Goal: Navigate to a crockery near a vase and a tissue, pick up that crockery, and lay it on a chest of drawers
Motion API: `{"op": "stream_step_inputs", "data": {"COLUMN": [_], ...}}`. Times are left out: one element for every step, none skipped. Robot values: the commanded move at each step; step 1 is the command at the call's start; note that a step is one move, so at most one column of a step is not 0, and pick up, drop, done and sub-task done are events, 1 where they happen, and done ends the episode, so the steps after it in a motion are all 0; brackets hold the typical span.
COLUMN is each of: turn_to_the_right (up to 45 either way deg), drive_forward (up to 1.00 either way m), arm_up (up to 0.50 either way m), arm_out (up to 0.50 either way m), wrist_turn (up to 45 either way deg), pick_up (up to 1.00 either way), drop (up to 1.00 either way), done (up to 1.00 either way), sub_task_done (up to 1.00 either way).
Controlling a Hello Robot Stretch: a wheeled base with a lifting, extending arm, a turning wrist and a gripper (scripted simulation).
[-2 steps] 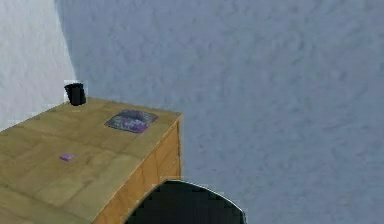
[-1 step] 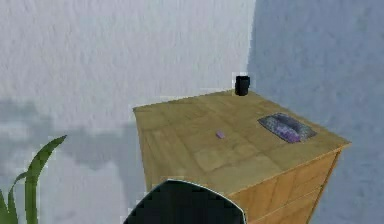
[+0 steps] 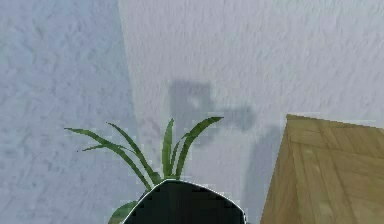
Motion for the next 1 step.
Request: {"op": "stream_step_inputs", "data": {"turn_to_the_right": [-3.0], "drive_forward": [0.0], "arm_up": [0.0], "arm_out": [0.0], "wrist_turn": [0.0], "pick_up": [0.0], "drop": [0.0], "done": [0.0], "sub_task_done": [0.0]}}
